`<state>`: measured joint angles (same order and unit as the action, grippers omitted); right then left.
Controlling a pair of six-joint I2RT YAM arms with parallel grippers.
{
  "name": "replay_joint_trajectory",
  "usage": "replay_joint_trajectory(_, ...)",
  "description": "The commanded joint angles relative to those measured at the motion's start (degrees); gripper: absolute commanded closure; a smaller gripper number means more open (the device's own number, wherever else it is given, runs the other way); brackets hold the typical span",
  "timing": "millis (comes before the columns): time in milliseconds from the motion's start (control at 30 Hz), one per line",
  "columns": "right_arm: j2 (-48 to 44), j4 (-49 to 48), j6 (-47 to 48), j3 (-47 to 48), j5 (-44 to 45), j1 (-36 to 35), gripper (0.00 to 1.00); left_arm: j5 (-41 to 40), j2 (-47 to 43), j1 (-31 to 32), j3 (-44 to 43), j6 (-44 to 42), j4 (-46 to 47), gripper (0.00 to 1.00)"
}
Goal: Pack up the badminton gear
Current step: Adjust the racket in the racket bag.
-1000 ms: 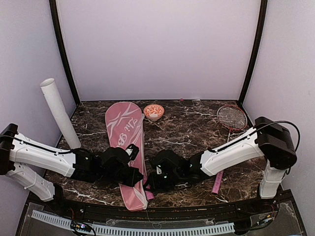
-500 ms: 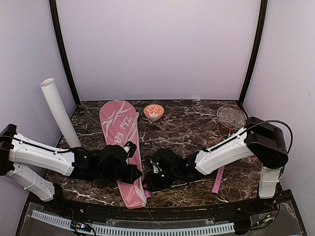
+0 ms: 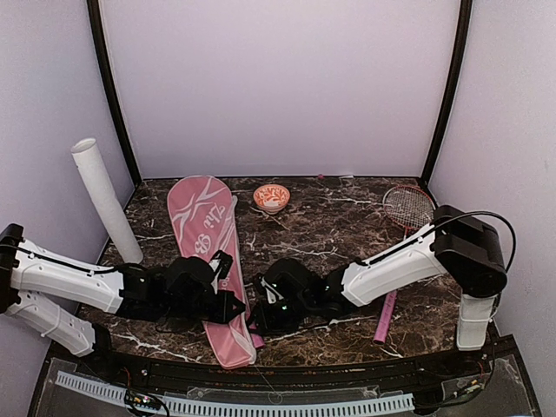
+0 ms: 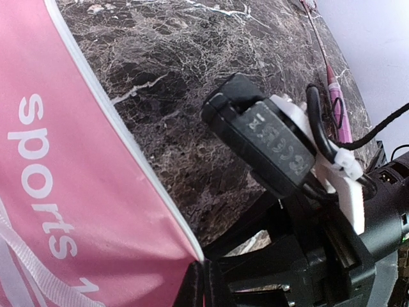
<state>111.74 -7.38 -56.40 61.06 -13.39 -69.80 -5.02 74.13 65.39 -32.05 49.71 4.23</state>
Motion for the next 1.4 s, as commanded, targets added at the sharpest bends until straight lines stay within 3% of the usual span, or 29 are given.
replay_joint_trajectory(0, 0.6, -10.2, 2.4, 3.5, 3.6, 2.0, 0.85, 7.4, -2.3, 0.9, 0.7, 0.0, 2.8, 1.0)
replay_joint_trajectory(533, 0.2, -11.5, 4.2, 4.2, 4.7, 2.0, 0.84, 9.0, -3.8, 0.6, 3.3, 1.9, 5.8, 1.0)
replay_joint_trajectory(867, -7.1, -7.2, 4.6, -1.2, 7.7, 2.1, 0.84, 15.5, 0.8, 0.6, 0.7, -5.7, 10.4, 1.0)
replay_joint_trajectory(1133, -8.6, -12.2, 4.9, -5.1, 6.0, 2.0, 0.84, 22.1, 6.8, 0.6, -2.3, -8.6, 15.8, 1.0)
replay_joint_trajectory(1367, -6.7, -16.1, 7.6, -5.8, 3.7, 2.0, 0.84, 23.2, 7.4, 0.6, -1.7, -9.2, 16.1, 1.0)
